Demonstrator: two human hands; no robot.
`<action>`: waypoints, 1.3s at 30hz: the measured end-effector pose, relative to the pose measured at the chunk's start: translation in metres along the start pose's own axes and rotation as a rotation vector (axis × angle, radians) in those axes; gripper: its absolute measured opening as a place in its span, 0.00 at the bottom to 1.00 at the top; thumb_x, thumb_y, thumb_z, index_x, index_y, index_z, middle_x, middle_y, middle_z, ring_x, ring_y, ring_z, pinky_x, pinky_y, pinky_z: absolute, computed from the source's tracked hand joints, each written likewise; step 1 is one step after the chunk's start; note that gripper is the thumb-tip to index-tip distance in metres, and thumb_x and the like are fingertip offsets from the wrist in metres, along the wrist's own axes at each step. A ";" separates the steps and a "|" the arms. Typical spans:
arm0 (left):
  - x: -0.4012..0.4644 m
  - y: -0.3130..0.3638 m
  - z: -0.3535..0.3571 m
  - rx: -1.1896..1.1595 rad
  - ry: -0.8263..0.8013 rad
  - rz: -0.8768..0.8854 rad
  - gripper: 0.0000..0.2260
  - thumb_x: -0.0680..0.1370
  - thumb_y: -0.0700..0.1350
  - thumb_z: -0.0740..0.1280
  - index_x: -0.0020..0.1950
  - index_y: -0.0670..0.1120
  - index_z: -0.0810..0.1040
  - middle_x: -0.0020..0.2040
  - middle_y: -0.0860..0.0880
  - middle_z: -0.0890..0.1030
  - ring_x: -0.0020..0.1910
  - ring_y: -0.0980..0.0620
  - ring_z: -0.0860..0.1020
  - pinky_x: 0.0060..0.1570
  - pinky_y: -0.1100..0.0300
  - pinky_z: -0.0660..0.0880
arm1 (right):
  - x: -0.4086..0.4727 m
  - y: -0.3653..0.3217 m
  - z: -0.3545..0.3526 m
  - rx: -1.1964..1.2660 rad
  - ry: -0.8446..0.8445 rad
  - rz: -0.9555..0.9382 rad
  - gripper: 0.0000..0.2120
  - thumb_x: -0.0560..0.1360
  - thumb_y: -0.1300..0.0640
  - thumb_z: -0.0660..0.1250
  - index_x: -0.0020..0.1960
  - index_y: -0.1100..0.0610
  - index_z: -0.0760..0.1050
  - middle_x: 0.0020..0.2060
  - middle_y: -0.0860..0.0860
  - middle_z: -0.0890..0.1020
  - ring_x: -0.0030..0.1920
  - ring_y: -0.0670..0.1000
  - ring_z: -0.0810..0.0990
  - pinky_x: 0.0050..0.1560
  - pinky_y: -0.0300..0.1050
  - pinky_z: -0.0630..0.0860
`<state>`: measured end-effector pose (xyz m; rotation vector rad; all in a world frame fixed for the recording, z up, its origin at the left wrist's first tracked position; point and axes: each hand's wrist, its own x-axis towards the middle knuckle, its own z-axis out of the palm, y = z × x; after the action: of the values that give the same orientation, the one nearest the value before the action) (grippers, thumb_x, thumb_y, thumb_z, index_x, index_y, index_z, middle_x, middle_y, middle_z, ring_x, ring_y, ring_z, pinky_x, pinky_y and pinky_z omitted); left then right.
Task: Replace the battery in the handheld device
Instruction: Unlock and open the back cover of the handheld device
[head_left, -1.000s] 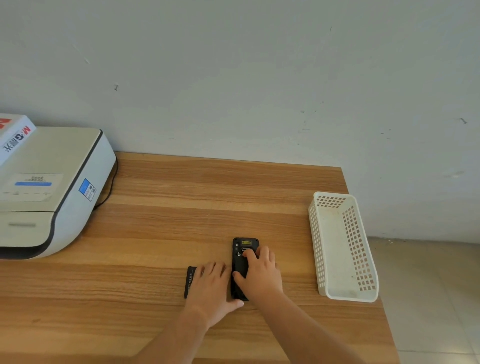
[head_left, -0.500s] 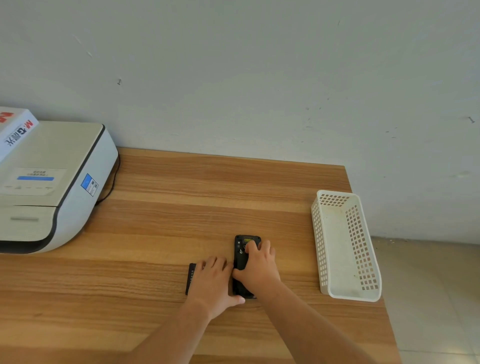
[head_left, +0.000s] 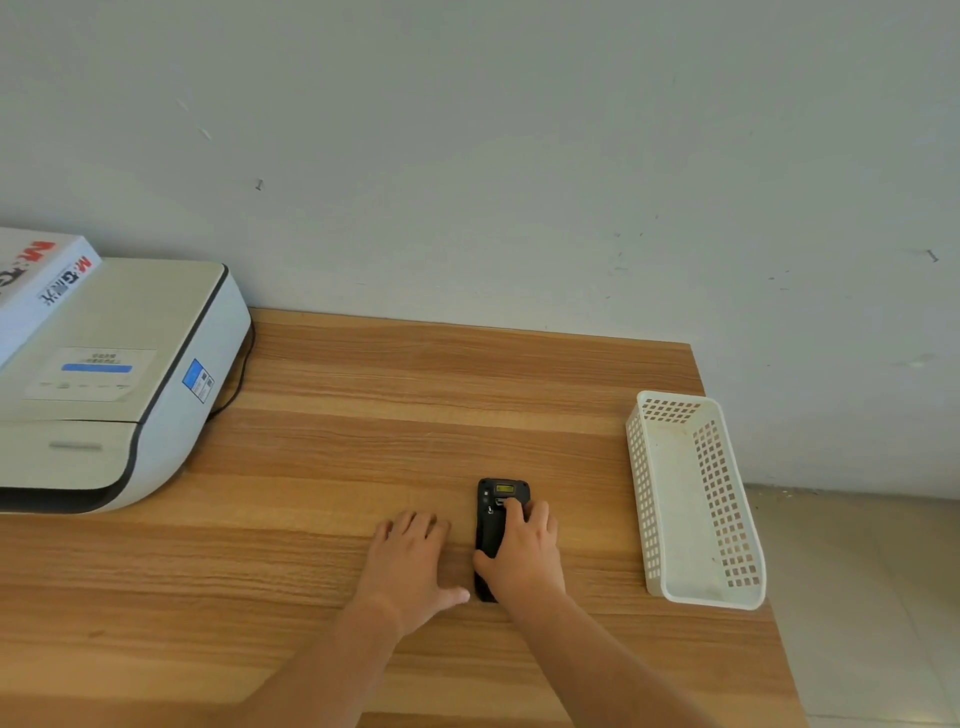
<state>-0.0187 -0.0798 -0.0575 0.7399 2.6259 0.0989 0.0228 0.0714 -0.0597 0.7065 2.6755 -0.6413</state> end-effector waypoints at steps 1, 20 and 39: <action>-0.002 -0.002 -0.001 -0.008 0.010 -0.003 0.36 0.72 0.68 0.63 0.75 0.52 0.62 0.72 0.52 0.66 0.72 0.50 0.61 0.73 0.50 0.56 | -0.002 -0.002 0.001 -0.007 -0.001 0.016 0.35 0.72 0.45 0.69 0.73 0.52 0.57 0.66 0.54 0.60 0.62 0.54 0.64 0.62 0.48 0.71; -0.017 -0.008 -0.005 -0.030 0.024 -0.002 0.24 0.78 0.61 0.59 0.70 0.51 0.68 0.69 0.52 0.68 0.70 0.50 0.62 0.73 0.49 0.57 | -0.008 -0.018 0.002 -0.041 -0.022 0.180 0.32 0.71 0.46 0.71 0.68 0.49 0.58 0.59 0.54 0.64 0.58 0.55 0.68 0.55 0.51 0.74; -0.016 -0.006 -0.011 -0.030 -0.016 -0.031 0.24 0.79 0.59 0.59 0.73 0.52 0.65 0.71 0.52 0.69 0.72 0.51 0.63 0.73 0.50 0.58 | -0.010 -0.016 -0.032 0.033 0.103 0.082 0.31 0.72 0.46 0.66 0.71 0.49 0.59 0.60 0.53 0.66 0.58 0.53 0.68 0.58 0.51 0.73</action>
<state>-0.0132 -0.0926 -0.0426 0.6872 2.6137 0.1234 0.0175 0.0709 -0.0226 0.8759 2.7181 -0.6458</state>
